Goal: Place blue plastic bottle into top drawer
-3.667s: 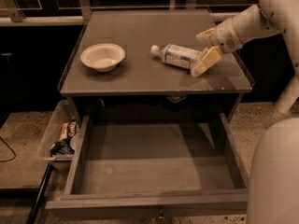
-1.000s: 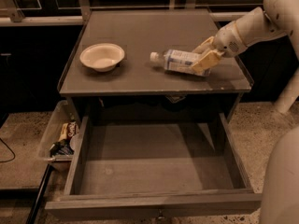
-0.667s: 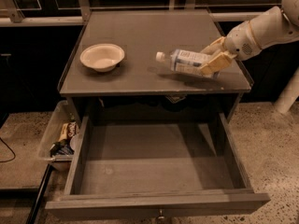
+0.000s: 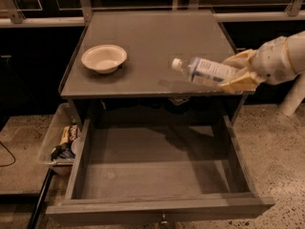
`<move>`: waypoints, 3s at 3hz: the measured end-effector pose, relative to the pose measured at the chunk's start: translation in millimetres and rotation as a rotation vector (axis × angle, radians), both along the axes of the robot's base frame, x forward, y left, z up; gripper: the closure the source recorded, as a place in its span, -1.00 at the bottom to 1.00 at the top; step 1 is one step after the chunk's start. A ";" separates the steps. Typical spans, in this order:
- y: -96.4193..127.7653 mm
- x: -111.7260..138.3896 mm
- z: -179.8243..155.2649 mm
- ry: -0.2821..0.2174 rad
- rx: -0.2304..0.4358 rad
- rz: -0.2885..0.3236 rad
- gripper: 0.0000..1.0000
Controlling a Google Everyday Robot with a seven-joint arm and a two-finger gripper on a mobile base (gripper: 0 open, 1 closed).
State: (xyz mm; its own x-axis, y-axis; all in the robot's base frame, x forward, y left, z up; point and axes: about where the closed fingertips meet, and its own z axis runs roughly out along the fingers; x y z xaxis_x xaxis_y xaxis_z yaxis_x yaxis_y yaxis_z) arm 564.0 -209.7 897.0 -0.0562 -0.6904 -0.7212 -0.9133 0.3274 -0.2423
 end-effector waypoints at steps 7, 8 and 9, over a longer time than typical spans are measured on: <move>69.1 -87.4 -224.7 0.023 0.069 0.101 1.00; 79.1 -84.9 -252.1 0.018 0.101 0.138 1.00; 85.9 -83.0 -268.2 0.023 0.116 0.163 1.00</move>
Offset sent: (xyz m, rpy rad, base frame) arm -0.1284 -0.0009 -0.1045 -0.0667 0.0468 -0.0305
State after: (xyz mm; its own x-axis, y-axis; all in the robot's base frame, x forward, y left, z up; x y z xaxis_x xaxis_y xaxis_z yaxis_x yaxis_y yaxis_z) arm 480.9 -123.9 628.9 0.0323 -0.6038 -0.7965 -0.9613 0.1994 -0.1902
